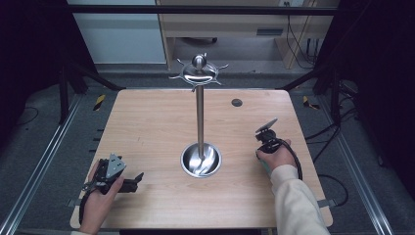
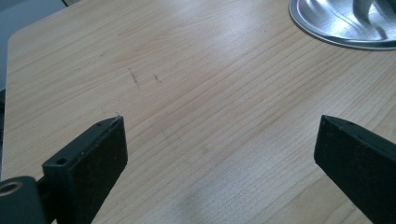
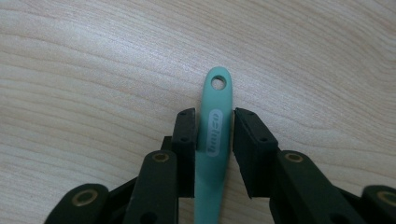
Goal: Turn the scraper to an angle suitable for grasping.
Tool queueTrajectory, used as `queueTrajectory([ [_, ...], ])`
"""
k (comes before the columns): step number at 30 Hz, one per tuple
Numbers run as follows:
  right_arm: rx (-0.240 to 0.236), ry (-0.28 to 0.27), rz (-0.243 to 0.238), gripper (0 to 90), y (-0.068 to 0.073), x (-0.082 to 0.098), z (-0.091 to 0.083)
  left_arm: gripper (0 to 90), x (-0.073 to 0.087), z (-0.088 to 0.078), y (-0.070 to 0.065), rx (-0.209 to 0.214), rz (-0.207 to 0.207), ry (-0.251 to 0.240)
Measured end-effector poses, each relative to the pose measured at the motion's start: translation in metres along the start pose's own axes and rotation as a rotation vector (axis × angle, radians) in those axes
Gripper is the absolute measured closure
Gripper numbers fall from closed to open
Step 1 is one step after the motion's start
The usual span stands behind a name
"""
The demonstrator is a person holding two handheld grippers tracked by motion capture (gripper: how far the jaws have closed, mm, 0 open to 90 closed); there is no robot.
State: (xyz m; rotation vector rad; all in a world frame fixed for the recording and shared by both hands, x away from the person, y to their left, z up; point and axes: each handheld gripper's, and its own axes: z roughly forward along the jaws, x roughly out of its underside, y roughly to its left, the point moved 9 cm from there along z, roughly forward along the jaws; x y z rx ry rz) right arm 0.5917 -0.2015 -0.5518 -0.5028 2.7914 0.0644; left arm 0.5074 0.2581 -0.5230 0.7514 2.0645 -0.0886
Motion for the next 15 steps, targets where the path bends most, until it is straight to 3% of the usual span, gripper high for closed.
queueTrajectory([
  [6, -0.015, 0.006, 0.026, 73.4, -0.0003, -0.0005, 0.0004, 2.4, 0.0004, -0.0004, 0.0004, -0.001, 0.001, 0.001],
  [10, -0.004, 0.01, 0.014, 73.9, -0.0002, -0.0003, 0.0001, 2.4, 0.0003, 0.0001, -0.0008, 0.003, 0.006, 0.004],
  [15, -0.007, -0.016, 0.019, 74.2, -0.0015, -0.0029, -0.0071, 2.4, 0.0004, 0.0003, -0.0006, 0.002, 0.007, 0.004],
])
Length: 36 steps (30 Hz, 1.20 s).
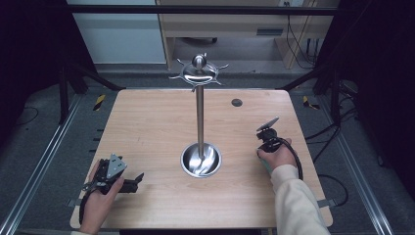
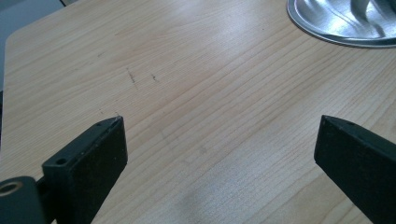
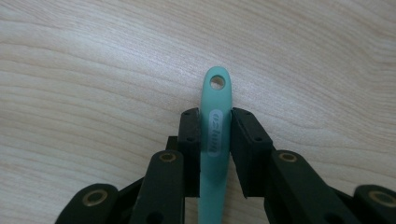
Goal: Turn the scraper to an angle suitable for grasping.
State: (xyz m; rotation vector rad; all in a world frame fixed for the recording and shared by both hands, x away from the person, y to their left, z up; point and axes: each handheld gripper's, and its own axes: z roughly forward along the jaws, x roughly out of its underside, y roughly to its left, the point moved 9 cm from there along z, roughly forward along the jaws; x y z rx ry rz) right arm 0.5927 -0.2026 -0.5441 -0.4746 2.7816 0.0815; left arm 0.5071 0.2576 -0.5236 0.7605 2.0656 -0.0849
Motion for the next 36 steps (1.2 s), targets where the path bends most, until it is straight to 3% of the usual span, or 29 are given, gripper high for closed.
queueTrajectory([
  [19, -0.001, -0.133, -0.083, 74.4, 0.008, -0.023, -0.07, 2.4, 0.0, 0.0, 0.0, -0.001, 0.0, 0.002],
  [30, 0.01, -0.254, -0.108, 75.1, 0.013, -0.041, -0.126, 2.4, 0.0, 0.0, 0.0, 0.001, -0.001, 0.001],
  [36, 0.014, -0.313, -0.138, 75.3, 0.015, -0.046, -0.14, 2.4, 0.0, 0.0, 0.0, 0.0, 0.0, 0.003],
])
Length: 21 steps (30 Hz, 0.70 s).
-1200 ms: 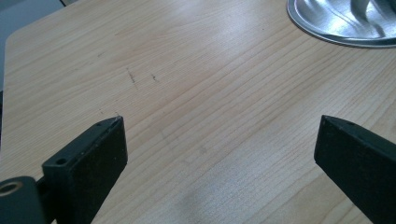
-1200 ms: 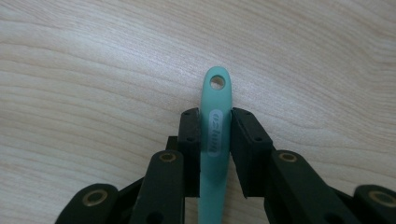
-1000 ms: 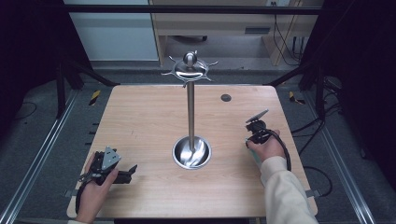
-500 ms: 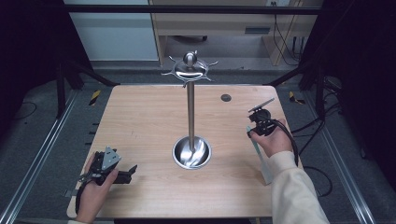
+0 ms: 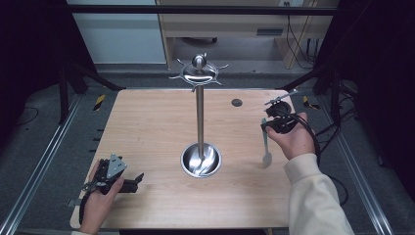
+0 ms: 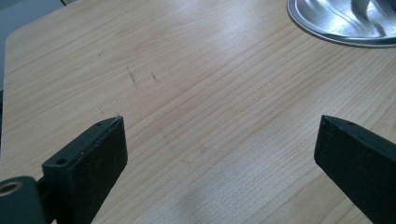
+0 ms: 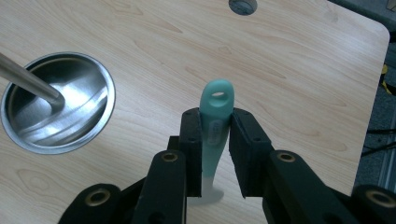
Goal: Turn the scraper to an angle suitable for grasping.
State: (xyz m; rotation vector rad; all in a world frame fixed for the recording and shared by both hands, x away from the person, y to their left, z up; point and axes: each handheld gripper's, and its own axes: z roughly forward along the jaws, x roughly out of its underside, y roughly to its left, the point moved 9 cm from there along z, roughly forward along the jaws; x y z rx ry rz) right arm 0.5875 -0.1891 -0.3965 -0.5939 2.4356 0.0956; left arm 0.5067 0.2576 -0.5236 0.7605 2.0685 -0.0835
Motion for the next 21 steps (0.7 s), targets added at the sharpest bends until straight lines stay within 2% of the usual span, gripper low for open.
queueTrajectory([
  [12, -0.011, -0.061, 0.001, 75.4, 0.004, -0.005, -0.017, 2.4, 0.0, 0.0, 0.0, -0.001, -0.001, 0.0],
  [21, -0.016, -0.151, -0.034, 75.4, 0.016, -0.023, -0.05, 2.4, 0.0, 0.0, 0.001, -0.002, -0.002, -0.001],
])
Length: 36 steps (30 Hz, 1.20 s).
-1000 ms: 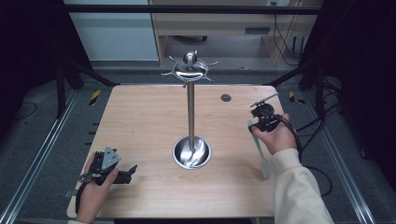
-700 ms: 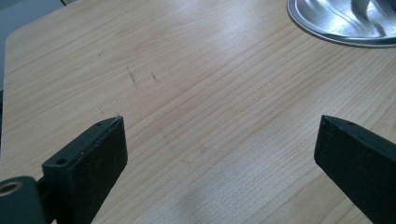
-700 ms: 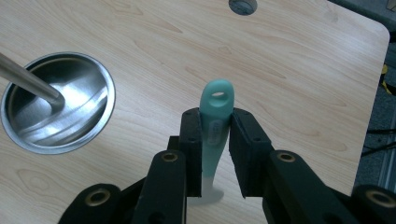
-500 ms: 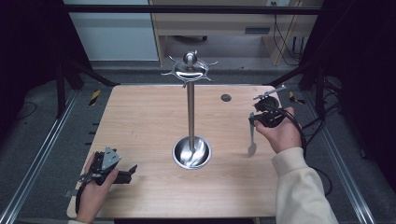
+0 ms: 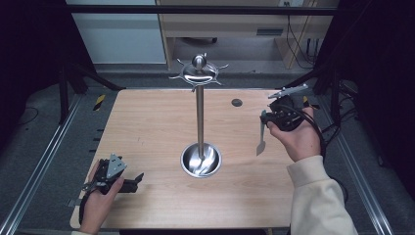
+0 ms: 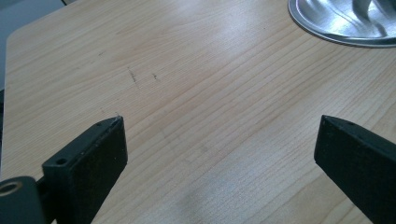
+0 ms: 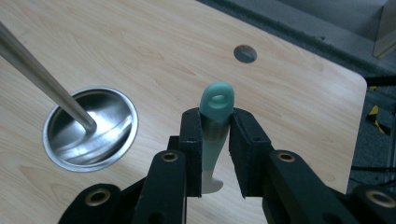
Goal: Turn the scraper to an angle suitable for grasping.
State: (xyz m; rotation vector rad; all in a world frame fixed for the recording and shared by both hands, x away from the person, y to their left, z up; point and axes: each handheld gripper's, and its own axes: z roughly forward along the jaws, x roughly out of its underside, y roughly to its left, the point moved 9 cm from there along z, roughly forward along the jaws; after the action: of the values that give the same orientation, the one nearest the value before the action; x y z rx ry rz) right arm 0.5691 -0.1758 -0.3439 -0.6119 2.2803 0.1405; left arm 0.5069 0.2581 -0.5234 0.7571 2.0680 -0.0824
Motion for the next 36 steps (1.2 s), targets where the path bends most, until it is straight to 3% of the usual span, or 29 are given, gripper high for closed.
queueTrajectory([
  [17, -0.033, -0.117, -0.069, 75.3, 0.022, -0.032, -0.047, 2.4, 0.0, 0.0, 0.0, 0.0, 0.001, 0.001],
  [23, -0.055, -0.145, -0.091, 75.3, 0.029, -0.039, -0.056, 2.4, 0.0, 0.0, 0.0, -0.001, 0.002, 0.002],
  [25, -0.087, -0.168, -0.099, 75.2, 0.036, -0.042, -0.062, 2.4, 0.0, 0.0, 0.0, 0.0, 0.002, 0.005],
  [36, -0.12, -0.213, -0.134, 75.2, 0.053, -0.052, -0.076, 2.4, 0.001, 0.0, 0.0, -0.003, 0.003, 0.004],
])
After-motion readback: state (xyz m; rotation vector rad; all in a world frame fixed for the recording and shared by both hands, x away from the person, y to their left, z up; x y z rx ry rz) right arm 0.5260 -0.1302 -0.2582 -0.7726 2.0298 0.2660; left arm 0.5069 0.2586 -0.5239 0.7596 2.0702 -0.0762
